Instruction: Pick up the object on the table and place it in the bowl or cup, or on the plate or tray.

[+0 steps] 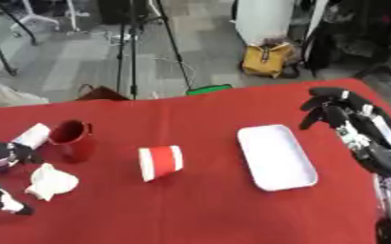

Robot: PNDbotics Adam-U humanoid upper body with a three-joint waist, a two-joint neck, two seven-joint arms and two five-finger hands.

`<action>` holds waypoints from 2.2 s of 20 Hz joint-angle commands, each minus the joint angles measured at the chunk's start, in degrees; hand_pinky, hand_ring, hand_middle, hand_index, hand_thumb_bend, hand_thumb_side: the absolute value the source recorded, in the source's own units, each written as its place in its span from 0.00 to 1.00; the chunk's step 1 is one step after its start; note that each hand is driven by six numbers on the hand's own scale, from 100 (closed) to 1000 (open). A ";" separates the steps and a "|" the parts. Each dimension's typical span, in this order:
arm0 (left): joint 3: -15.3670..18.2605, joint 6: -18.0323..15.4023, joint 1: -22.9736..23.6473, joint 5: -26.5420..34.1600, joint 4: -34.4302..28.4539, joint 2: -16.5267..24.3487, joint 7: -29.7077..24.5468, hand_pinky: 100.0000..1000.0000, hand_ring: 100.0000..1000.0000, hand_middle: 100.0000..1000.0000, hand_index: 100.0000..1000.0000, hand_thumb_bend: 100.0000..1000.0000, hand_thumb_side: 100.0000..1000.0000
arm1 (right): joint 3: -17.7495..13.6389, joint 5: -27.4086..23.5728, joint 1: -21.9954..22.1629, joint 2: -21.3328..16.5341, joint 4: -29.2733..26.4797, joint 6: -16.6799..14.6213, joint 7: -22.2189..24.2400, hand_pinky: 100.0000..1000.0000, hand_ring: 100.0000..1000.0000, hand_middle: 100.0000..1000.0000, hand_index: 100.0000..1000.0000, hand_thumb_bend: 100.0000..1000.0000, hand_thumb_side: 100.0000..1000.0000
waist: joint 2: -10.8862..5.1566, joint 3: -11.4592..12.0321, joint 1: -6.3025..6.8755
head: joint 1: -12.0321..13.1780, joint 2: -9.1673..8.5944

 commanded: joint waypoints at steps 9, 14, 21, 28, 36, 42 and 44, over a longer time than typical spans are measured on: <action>-0.98 -1.69 -3.80 -2.33 4.79 0.04 1.33 0.68 0.69 0.70 0.82 0.92 0.40 | 0.19 -0.17 -0.76 -0.64 -0.34 -0.33 0.35 0.49 0.48 0.59 0.81 0.00 0.55 | -0.72 -0.26 -0.25 | 0.09 -0.17; -1.44 -2.86 -5.23 -3.11 7.11 -0.50 0.35 0.68 0.69 0.69 0.81 0.89 0.39 | 0.19 -0.23 -0.70 -0.68 -0.27 -0.33 0.48 0.49 0.48 0.59 0.81 0.00 0.55 | -0.64 -0.46 -0.20 | 0.24 -0.09; -1.70 -3.34 -6.11 -5.00 8.49 -1.02 2.97 0.68 0.69 0.70 0.82 0.88 0.37 | 0.19 -0.30 -0.68 -0.68 -0.27 -0.29 0.55 0.49 0.48 0.59 0.82 0.00 0.55 | -0.59 -0.71 -0.16 | 0.23 0.00; -1.98 -3.91 -6.74 -6.81 9.71 -1.38 5.11 0.67 0.68 0.68 0.81 0.81 0.34 | 0.21 -0.34 -0.65 -0.71 -0.20 -0.33 0.68 0.49 0.48 0.59 0.82 0.00 0.55 | -0.49 -0.82 -0.15 | 0.06 0.10; -2.31 -4.44 -7.04 -7.60 10.29 -1.51 6.69 0.65 0.66 0.65 0.79 0.71 0.30 | 0.16 -0.37 -0.64 -0.70 -0.17 -0.34 0.72 0.49 0.48 0.59 0.82 0.00 0.55 | -0.46 -0.91 -0.14 | -0.20 0.05; -2.42 -4.55 -7.19 -7.83 10.79 -1.69 6.97 0.64 0.62 0.60 0.74 0.47 0.23 | 0.16 -0.37 -0.64 -0.67 -0.22 -0.28 0.79 0.49 0.48 0.59 0.81 0.00 0.55 | -0.45 -0.97 -0.11 | -0.17 -0.03; -2.55 -4.50 -7.15 -7.75 11.23 -1.85 6.62 0.63 0.60 0.58 0.72 0.40 0.20 | 0.12 -0.36 -0.62 -0.67 -0.20 -0.30 0.84 0.49 0.48 0.59 0.82 0.00 0.55 | -0.44 -1.00 -0.11 | -0.13 -0.07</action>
